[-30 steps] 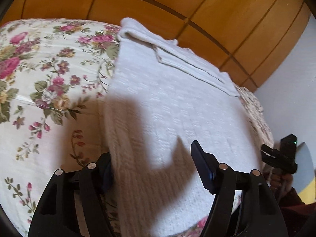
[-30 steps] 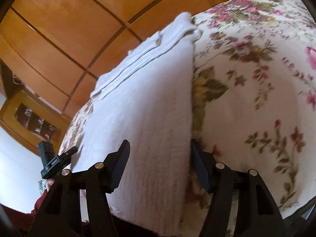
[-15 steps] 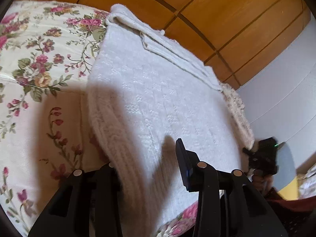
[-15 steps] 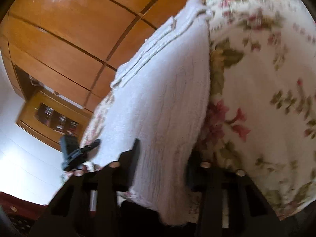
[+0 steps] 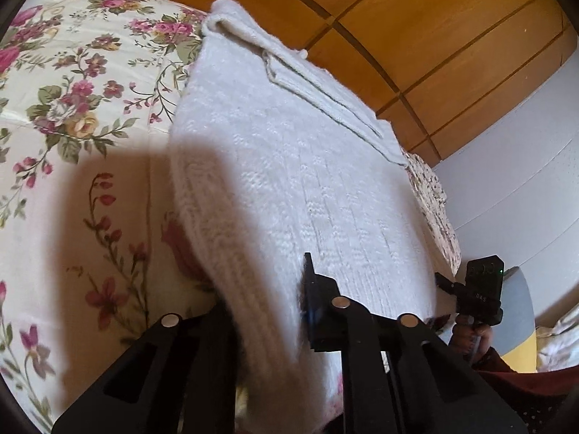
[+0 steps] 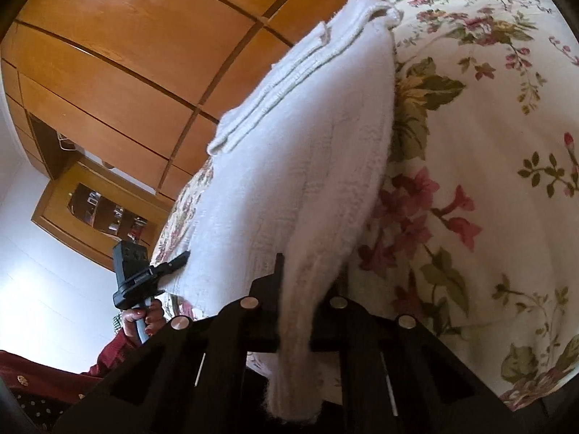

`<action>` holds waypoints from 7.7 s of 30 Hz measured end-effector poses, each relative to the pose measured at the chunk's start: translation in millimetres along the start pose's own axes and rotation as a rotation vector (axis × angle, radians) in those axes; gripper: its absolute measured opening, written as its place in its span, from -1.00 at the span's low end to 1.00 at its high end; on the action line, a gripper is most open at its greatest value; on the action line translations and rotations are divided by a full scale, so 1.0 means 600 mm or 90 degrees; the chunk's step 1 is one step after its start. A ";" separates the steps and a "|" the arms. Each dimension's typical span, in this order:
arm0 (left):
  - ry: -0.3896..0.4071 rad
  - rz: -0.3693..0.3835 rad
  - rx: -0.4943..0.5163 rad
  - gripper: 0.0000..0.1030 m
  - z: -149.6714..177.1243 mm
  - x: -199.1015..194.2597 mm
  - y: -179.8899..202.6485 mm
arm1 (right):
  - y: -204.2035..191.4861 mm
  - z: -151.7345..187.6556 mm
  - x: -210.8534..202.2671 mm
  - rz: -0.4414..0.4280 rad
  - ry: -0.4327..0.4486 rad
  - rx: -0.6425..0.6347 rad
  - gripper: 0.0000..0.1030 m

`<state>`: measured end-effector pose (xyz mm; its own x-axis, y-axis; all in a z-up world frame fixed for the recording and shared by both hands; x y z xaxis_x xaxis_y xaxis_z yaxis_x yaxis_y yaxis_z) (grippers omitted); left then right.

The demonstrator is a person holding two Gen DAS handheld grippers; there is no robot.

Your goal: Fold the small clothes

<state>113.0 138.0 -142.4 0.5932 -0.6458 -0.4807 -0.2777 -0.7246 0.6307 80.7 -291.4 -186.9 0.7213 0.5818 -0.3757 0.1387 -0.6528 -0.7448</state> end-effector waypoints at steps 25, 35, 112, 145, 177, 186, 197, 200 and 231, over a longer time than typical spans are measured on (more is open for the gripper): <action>0.145 0.198 0.042 -0.90 -0.006 -0.178 0.175 | -0.110 -0.063 -0.166 -0.239 0.149 -0.022 -0.88; 0.156 0.328 0.012 -0.90 0.049 -0.274 0.233 | -0.134 -0.011 -0.276 -0.278 0.155 -0.036 -0.88; 0.254 -0.128 -0.076 0.43 -0.118 0.001 -0.023 | 0.040 -0.227 0.000 0.160 0.243 -0.078 0.36; 0.206 -0.028 -0.030 -0.91 -0.049 -0.079 0.067 | -0.014 -0.154 -0.071 0.189 0.183 -0.173 -0.90; 0.135 -0.120 0.164 0.45 -0.088 0.093 0.170 | -0.086 -0.148 0.055 0.373 0.127 -0.378 -0.22; 0.075 -0.155 0.154 0.47 -0.114 0.182 0.161 | -0.069 -0.183 0.102 0.385 0.120 -0.340 -0.22; 0.051 -0.182 0.170 0.58 -0.116 0.233 0.144 | -0.024 -0.207 0.126 0.411 0.123 -0.321 -0.22; 0.043 -0.192 0.180 0.58 -0.121 0.245 0.145 | -0.013 -0.205 0.131 0.439 0.124 -0.343 -0.24; 0.314 -0.260 0.024 0.85 -0.078 -0.012 0.047 | -0.074 -0.121 0.050 0.328 0.207 -0.324 0.03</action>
<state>136.4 133.3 -92.5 0.9324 -0.1360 -0.3350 0.0229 -0.9025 0.4301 145.6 -280.0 -124.9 0.9301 0.0269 -0.3662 -0.0295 -0.9886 -0.1478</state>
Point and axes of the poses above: each gripper's, at about its wrist camera, not at the fingertips, and x roughly the way its jaws point, y to its right, z to its underside, the point moved 4 cm from there along x, roughly the way its jaws point, and after that the axes turned 12 degrees about y, right-handed, at the moved point
